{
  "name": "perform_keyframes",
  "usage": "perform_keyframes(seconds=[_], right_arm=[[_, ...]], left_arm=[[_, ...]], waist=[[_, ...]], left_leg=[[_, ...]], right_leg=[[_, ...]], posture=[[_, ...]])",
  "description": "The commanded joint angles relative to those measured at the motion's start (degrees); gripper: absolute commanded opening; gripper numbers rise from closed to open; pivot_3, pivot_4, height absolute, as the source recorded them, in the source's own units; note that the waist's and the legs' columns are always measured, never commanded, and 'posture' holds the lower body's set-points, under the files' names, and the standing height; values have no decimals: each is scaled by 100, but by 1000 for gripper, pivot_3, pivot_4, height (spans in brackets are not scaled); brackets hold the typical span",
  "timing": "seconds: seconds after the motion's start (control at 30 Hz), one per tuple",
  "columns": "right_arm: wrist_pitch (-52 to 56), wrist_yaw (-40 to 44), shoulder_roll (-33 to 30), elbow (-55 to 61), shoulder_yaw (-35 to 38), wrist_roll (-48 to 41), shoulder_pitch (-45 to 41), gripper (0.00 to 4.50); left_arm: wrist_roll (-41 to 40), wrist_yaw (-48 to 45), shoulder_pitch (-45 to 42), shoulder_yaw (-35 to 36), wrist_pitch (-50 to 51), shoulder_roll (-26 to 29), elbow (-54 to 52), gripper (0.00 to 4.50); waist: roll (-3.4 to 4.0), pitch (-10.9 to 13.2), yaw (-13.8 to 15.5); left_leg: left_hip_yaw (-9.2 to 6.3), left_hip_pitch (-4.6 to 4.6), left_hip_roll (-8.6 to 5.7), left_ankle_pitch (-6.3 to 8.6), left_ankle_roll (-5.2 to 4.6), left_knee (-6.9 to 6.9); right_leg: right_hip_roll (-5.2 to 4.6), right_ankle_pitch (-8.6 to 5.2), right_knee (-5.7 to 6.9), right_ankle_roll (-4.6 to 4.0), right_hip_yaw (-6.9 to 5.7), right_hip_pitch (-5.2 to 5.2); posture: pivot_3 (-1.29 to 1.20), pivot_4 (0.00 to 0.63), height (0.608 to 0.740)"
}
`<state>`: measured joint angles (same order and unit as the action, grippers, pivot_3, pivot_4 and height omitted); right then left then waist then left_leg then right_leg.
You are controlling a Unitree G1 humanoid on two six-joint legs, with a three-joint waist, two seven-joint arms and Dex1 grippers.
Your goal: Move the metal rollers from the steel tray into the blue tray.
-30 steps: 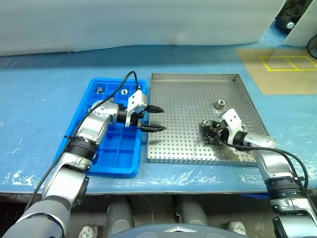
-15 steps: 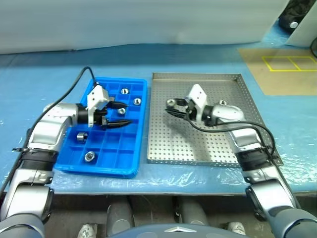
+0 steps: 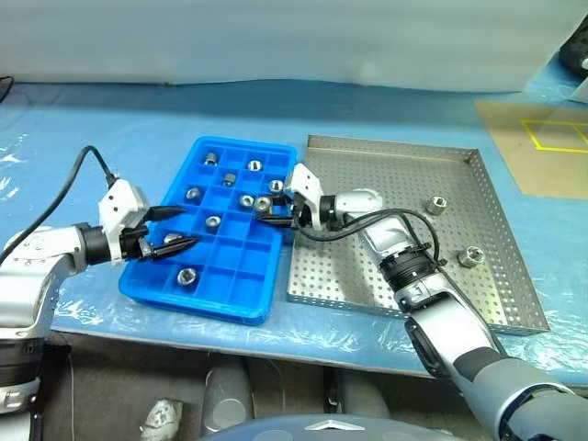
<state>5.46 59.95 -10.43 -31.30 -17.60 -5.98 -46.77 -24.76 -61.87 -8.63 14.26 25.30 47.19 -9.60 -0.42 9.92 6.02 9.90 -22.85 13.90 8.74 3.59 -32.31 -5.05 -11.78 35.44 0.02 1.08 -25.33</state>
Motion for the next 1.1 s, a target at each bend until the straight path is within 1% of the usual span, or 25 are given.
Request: perform_keyframes(seconds=[0.03, 0.2, 0.3, 0.43, 0.57, 0.77, 0.97, 1.03, 1.07, 1.1], right_arm=[[40, 285, 99, 346, -26, -125, -59, 1687], [464, 249, 499, 765, -156, -194, 132, 1687], [536, 78, 689, 611, -116, -134, 60, 1687], [509, 79, 842, 360, -202, -54, 8, 1687], [458, 161, 918, 309, -388, 44, 111, 1687], [620, 365, 931, 316, -454, -6, 127, 1687], [612, 629, 1007, 226, -558, 10, 122, 1687], [545, 609, 1042, 201, -549, 24, 106, 2418], [521, 544, 1057, 174, -533, 55, 84, 2645], [519, 422, 1068, 127, -514, 115, 50, 2997]], left_arm=[[-135, 131, 106, 234, 38, 103, -317, 3741], [-187, 196, 132, 199, 87, 123, -359, 3741], [-197, 194, 123, 152, 99, 127, -350, 3741], [-214, 162, 142, 140, 124, 157, -363, 3741], [-409, -77, 498, 399, 194, 329, -531, 3741], [-619, -356, 1079, 755, 182, 579, -773, 3741], [-671, -179, 1153, 770, 206, 537, -895, 3741], [-671, -121, 1169, 721, 211, 503, -950, 3741], [-672, -94, 1173, 696, 214, 493, -976, 3741], [-679, -73, 1168, 674, 221, 488, -996, 3741]], waist=[[0, 0, 15], [0, 0, 13], [0, 0, -6], [-2, -1, 5], [-3, -2, -7], [-5, -2, 4], [-5, -3, 108], [-5, -3, 116], [-5, -3, 118], [-5, -3, 119]], left_leg=[[-3, -2, 0, -1, 1, 0], [-15, -3, 3, -6, 10, 3], [-18, -2, 4, -10, 16, 8], [-18, -5, 3, -10, 18, 8], [-25, -10, 3, -12, 20, 9], [-33, -14, 6, -12, 21, 14], [-43, -14, 6, -12, 22, 14], [-46, -14, 6, -13, 23, 14], [-46, -15, 6, -13, 23, 14], [-48, -15, 6, -13, 24, 14]], right_leg=[[0, 0, 0, 0, -4, 0], [4, 0, 3, 0, -8, -1], [6, 0, 3, 0, -8, -6], [4, 0, 3, 0, -9, -6], [5, 0, 3, 0, -14, -8], [6, -5, 3, -5, -25, -11], [5, -6, 9, -6, -33, -6], [5, -6, 11, -6, -35, -6], [5, -6, 11, -7, -36, -6], [5, -6, 11, -7, -37, -6]], posture=[[213, 150, 740], [207, 150, 740], [204, 150, 740], [207, 150, 740], [216, 150, 740], [248, 150, 740], [268, 150, 740], [268, 150, 740], [266, 150, 740], [266, 150, 740]])
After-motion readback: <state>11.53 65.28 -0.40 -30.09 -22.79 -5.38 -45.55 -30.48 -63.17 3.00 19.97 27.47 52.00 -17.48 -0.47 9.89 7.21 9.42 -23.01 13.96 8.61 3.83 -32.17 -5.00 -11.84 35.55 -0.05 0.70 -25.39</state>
